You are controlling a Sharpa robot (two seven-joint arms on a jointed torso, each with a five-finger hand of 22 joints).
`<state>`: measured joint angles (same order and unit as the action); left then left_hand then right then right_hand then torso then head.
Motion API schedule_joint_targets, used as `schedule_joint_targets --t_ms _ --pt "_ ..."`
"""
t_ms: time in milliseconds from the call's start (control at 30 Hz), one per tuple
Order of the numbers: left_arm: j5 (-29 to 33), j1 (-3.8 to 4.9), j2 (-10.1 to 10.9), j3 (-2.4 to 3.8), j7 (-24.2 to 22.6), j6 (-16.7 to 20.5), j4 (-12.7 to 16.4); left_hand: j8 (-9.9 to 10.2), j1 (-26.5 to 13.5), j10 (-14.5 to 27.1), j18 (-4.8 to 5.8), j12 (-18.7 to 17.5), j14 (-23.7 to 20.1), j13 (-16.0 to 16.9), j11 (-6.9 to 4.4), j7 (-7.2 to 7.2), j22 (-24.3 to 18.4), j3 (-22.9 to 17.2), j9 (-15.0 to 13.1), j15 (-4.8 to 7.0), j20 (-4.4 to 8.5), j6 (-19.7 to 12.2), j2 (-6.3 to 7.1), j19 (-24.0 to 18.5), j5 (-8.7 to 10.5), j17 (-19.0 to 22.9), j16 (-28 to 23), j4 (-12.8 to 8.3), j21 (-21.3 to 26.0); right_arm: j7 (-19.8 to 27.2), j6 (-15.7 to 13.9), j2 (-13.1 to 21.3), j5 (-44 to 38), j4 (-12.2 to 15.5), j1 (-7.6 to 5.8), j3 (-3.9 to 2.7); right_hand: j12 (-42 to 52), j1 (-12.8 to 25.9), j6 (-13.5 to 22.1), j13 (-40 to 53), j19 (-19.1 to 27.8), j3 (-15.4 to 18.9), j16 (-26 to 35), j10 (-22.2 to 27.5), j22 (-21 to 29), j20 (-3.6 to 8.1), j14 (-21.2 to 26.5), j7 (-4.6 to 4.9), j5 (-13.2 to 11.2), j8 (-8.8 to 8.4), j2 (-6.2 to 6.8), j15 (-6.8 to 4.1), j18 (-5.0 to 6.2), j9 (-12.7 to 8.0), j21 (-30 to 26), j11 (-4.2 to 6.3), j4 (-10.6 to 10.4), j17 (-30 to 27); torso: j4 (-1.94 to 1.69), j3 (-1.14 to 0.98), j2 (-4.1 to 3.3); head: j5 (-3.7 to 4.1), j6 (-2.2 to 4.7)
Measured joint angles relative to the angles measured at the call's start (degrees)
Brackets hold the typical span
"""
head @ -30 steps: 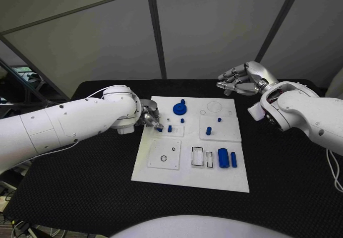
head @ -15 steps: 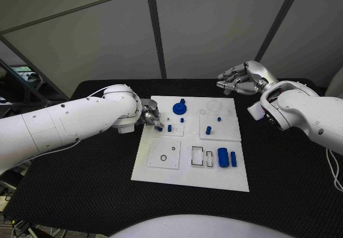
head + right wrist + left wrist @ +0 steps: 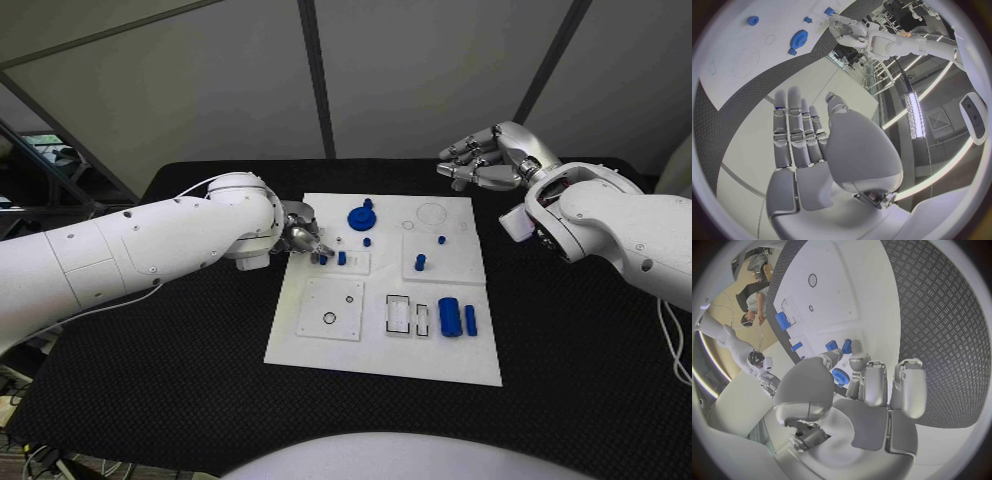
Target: Assemble the parts on the task board
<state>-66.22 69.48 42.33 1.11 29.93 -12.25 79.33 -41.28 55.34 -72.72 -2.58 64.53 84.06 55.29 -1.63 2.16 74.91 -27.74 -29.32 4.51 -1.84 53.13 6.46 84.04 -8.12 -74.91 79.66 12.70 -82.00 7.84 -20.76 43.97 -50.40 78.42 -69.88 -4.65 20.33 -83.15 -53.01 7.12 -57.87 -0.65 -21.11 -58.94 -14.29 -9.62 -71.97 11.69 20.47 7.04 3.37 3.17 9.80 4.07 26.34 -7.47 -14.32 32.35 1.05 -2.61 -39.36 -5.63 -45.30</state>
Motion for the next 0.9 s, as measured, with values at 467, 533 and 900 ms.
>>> schedule_joint_targets --t_ms 467,533,900 --pt "0.01 -0.04 -0.09 -0.01 0.21 1.27 -0.55 0.44 -1.2 0.01 0.01 0.22 0.0 0.4 0.0 -0.22 0.0 5.67 0.12 0.0 0.0 0.22 0.0 0.0 0.0 0.0 0.0 1.82 -0.22 0.0 0.01 -0.01 0.0 -0.09 0.0 0.0 0.0 0.0 0.0 0.01 0.0 0.0 0.22 -0.01 -0.01 0.0 0.0 0.0 0.0 0.0 0.0 0.0 0.0 0.0 0.0 0.0 0.0 -0.01 0.02 -0.01 0.0 0.01 -0.12" --pt "0.01 -0.05 -0.09 -0.01 0.22 1.64 -0.55 0.45 -1.47 -0.2 0.0 0.44 0.0 0.52 -0.2 -0.22 0.0 7.54 0.15 0.0 0.0 0.22 -0.27 0.0 0.0 0.0 0.0 2.71 -0.22 0.0 0.01 -0.01 0.0 -0.1 0.0 0.0 0.0 0.0 0.0 0.01 0.0 0.0 0.22 -0.01 -0.01 0.0 0.0 0.0 0.0 0.0 0.0 0.0 0.0 0.0 0.0 0.0 0.0 -0.01 0.03 -0.01 0.0 0.01 -0.1" --pt "4.45 -0.15 0.83 0.0 -0.8 10.46 -0.35 2.87 -2.1 8.09 -0.04 -9.09 -0.11 -10.74 1.19 1.42 -0.37 16.3 1.0 -0.3 -0.13 -2.89 -0.9 -1.01 0.15 0.0 0.0 3.93 9.85 0.0 0.02 -0.01 0.0 -0.21 0.0 0.0 0.0 0.0 0.0 0.01 0.0 0.0 0.22 -0.01 -0.01 0.0 0.0 0.0 0.0 0.0 0.0 0.0 0.0 0.0 0.0 0.0 0.0 -0.02 0.01 0.03 0.02 0.24 0.13"
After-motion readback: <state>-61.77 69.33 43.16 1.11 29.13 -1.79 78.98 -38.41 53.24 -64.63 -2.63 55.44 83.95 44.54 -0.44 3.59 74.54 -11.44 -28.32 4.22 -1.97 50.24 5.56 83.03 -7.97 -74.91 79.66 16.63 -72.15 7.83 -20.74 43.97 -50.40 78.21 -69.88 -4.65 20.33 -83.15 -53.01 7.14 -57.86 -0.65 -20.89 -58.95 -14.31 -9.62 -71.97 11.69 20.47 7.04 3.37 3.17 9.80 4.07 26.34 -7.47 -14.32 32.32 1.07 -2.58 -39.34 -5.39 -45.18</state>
